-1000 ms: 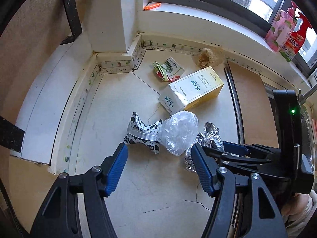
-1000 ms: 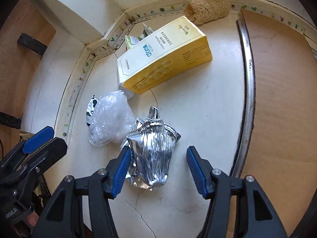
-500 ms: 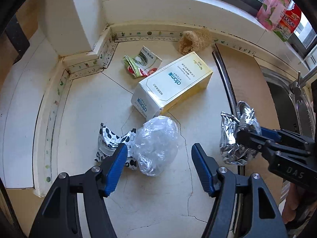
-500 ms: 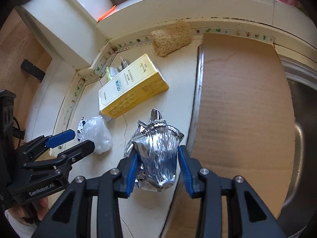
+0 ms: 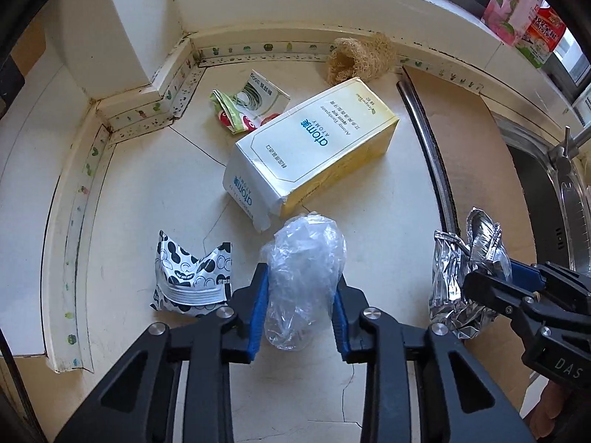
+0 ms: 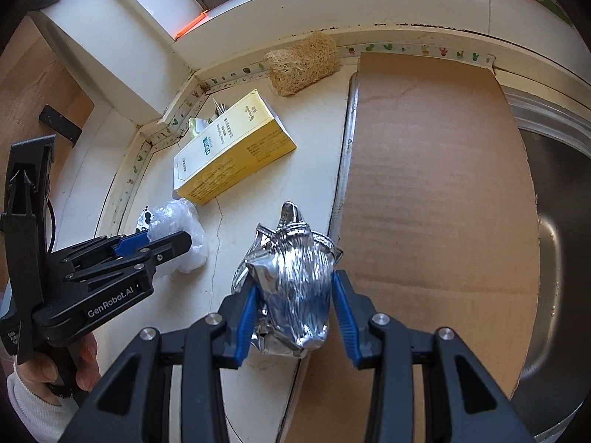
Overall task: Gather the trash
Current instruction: 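Grasp the clear plastic bag with the left gripper while the right gripper grasps the crumpled foil, then carry the plastic bag and foil down over the black trash bin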
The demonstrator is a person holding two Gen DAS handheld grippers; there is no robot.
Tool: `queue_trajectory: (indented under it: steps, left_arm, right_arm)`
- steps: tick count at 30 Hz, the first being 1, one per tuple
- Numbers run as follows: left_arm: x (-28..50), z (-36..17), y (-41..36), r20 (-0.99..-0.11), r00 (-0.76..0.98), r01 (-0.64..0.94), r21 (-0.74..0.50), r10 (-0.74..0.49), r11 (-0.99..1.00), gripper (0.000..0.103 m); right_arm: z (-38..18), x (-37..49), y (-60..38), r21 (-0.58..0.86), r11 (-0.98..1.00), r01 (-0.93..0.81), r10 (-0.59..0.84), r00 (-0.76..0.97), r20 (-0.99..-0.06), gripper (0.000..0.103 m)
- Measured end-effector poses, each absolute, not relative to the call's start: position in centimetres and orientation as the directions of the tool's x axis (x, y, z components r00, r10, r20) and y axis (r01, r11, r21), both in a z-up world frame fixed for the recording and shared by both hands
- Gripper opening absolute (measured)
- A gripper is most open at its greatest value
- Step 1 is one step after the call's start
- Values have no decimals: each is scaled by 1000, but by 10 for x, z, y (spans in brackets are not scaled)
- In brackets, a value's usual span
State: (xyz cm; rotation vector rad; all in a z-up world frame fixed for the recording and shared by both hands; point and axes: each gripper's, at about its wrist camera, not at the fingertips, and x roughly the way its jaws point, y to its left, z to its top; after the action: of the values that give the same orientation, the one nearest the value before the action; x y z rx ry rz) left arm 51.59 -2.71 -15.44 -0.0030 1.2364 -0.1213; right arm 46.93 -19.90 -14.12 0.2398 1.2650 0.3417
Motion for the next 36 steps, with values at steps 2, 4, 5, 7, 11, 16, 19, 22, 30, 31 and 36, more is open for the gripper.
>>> queue_trajectory:
  steps: [2,4,5,7,11,16,19,22,30,31,36]
  left_arm:
    - [507,-148,-25,-936,336,90,-81,-106,993,27]
    - [497,-142,-24,-931,346,87,-95,-119,992,27]
    - [490,-139,-23,-927,351,86,-105,-129,991,27]
    - [475,-132,-22,-923,359,87,-117,-141,989,27]
    - [441,-116,-20,-910,377,100,-146,-174,984,27]
    - [389,-96,-10,-888,404,109,-193,-221,975,27]
    - [355,-88,-4,-879,410,122,-212,-244,970,27]
    - [323,-81,2,-872,414,138,-223,-261,965,27]
    - [244,-75,27,-861,427,146,-235,-276,961,27]
    - [238,-75,30,-860,426,147,-239,-280,960,27]
    - [200,-77,41,-857,417,162,-257,-302,953,27]
  right_arm:
    - [-137,466,-200,365,923,-120,384,268,-883,40]
    - [-132,461,-199,367,922,-125,387,280,-878,40]
    - [-129,458,-200,368,921,-127,390,285,-876,40]
    - [-123,449,-200,375,918,-130,397,296,-869,40]
    - [-109,425,-199,380,915,-135,403,317,-859,40]
    - [-91,386,-198,382,915,-132,404,341,-849,39]
    - [-82,359,-199,375,918,-133,397,358,-845,39]
    - [-74,329,-197,366,921,-132,389,372,-843,39]
    - [-57,253,-183,337,933,-131,360,399,-843,39]
    - [-55,242,-180,332,934,-132,356,402,-843,39]
    - [-46,188,-169,312,942,-122,334,426,-841,39]
